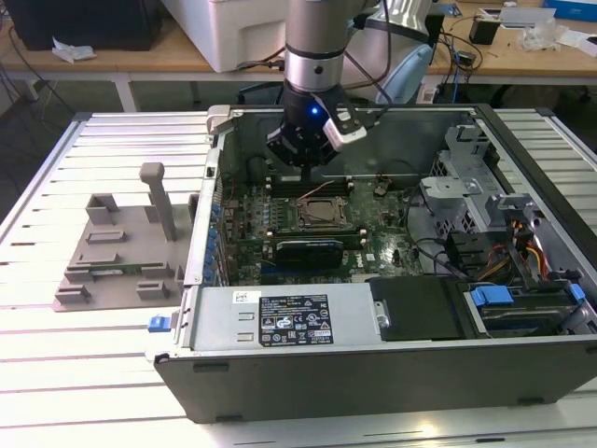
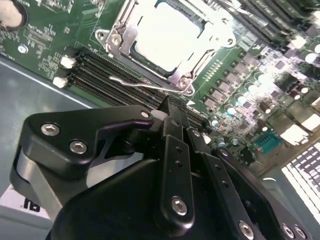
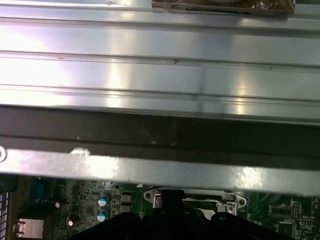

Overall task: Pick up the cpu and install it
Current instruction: 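Install the first cpu locking lever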

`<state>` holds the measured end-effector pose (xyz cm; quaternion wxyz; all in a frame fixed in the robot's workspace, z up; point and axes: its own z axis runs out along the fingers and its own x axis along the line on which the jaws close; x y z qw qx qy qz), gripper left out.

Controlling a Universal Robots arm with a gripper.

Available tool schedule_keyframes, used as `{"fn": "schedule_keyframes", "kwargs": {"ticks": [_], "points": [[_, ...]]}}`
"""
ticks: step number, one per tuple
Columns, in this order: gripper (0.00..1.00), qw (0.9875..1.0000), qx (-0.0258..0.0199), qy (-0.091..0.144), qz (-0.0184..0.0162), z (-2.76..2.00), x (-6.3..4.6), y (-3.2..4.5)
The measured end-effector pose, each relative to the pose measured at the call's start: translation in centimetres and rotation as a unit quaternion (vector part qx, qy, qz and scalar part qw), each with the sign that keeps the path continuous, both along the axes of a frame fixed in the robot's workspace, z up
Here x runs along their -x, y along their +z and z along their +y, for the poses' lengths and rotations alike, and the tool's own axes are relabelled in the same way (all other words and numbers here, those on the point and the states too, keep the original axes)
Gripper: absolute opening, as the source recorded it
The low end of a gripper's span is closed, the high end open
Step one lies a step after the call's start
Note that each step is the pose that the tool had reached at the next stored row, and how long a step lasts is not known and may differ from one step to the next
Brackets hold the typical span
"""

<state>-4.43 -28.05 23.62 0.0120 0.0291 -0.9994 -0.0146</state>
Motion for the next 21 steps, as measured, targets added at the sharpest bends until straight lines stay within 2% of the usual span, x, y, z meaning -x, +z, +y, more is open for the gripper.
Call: {"fn": "schedule_keyframes", "kwargs": {"ticks": [5, 16, 18, 21], "points": [[0.11, 1.0000, 0.0000, 0.000, 0.0006, 0.06, -0.4, -1.25], [0.11, 1.0000, 0.0001, 0.000, 0.0019, 0.16, -2.2, -2.11], [0.11, 1.0000, 0.0001, 0.000, 0.0026, 0.16, -2.9, -2.44], [0.11, 1.0000, 0.0001, 0.000, 0.0029, 0.16, -3.4, -2.76]]}}
